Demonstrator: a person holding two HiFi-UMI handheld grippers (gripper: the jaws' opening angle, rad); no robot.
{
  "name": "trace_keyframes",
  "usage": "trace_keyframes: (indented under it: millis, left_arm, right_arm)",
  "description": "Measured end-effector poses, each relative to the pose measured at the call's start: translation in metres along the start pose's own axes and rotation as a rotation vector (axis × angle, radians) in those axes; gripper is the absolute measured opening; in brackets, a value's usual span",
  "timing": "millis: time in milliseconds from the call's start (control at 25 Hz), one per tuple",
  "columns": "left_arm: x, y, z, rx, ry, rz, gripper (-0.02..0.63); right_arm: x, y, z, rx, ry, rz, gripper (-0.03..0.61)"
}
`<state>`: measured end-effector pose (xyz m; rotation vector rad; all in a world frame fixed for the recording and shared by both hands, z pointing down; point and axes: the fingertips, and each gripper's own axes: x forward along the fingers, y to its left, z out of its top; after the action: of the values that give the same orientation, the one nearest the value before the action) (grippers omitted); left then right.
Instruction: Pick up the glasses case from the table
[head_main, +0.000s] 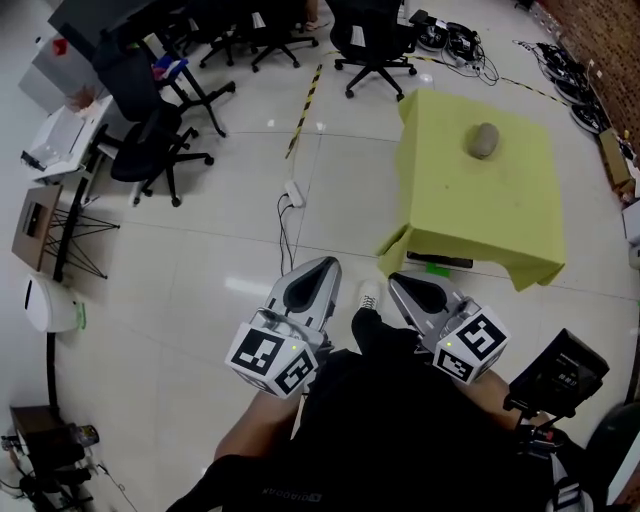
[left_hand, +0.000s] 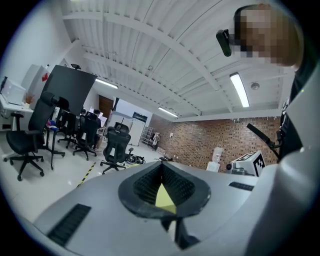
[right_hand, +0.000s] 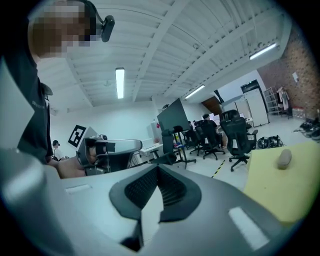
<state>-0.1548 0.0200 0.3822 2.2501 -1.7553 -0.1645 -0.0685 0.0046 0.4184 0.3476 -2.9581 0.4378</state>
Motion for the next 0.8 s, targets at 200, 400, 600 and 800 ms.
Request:
trace_keyframes:
  millis: [200, 400, 600, 800]
  left_arm:
    - [0.018, 0.013, -0.002, 0.007, 0.018, 0.012, 0.008]
    - [0.046, 0.033, 0.005, 0.007, 0.026, 0.006, 0.008]
    - [0.085, 0.047, 0.014, 0.035, 0.048, -0.040, 0.008]
    - [0.128, 0.063, 0.029, 0.067, 0.056, -0.071, 0.008]
  right_arm:
    - [0.017, -0.020, 0.004, 0.006, 0.002, 0.016, 0.002]
    - [0.034, -0.048, 0.013, 0.012, 0.002, 0.001, 0.002]
    - [0.053, -0.081, 0.022, 0.033, -0.008, -0.026, 0.002]
    - [0.073, -0.119, 0.033, 0.052, -0.041, -0.046, 0.002]
